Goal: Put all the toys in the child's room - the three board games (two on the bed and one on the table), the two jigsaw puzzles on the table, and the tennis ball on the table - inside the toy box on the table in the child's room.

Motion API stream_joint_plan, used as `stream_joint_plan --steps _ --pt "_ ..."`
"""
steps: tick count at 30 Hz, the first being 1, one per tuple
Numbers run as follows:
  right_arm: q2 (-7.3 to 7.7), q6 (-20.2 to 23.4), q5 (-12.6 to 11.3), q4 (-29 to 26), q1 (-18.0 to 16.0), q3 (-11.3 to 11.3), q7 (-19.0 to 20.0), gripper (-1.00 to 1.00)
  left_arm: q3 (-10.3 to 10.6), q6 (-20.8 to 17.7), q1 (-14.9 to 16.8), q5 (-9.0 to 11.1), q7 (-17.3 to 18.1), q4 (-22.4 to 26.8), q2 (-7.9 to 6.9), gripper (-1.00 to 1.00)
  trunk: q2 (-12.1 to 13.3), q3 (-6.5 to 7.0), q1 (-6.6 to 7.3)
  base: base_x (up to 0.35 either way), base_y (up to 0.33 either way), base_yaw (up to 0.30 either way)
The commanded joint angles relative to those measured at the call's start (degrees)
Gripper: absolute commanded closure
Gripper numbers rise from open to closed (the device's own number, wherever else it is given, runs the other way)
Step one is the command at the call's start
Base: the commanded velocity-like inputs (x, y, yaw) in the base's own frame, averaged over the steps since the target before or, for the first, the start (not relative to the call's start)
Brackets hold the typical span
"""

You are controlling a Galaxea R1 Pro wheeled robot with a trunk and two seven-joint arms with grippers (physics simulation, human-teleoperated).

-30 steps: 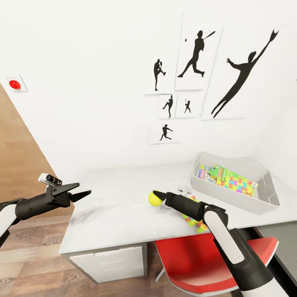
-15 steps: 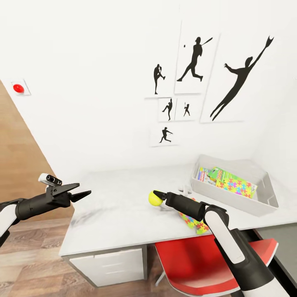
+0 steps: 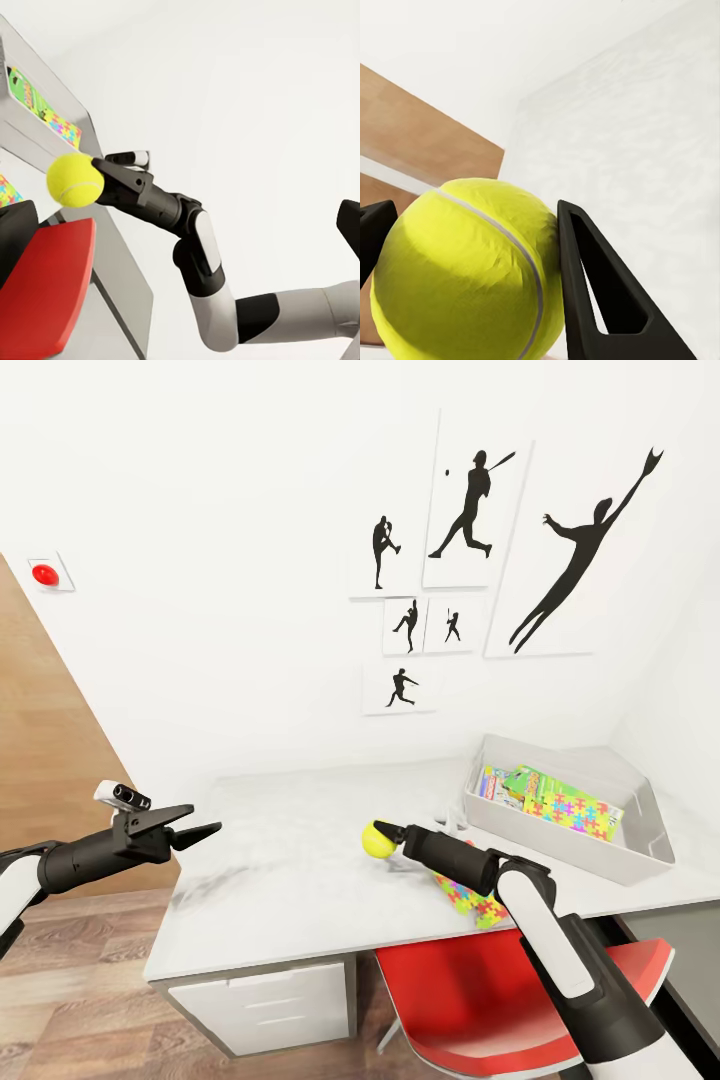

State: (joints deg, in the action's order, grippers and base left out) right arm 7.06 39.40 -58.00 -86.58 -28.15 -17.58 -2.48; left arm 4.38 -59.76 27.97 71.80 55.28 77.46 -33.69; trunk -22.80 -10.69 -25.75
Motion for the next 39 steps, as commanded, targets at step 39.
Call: stream_joint_plan --steps 39 --pt "-0.39 -0.11 -0.62 -0.25 -0.06 0.09 -0.42 1.0 -1.39 -0.24 0.07 0.1 0.75 -1.44 -2.09 -1.0 -0.12 0.35 -0.04 0.0 -0.028 -0.106"
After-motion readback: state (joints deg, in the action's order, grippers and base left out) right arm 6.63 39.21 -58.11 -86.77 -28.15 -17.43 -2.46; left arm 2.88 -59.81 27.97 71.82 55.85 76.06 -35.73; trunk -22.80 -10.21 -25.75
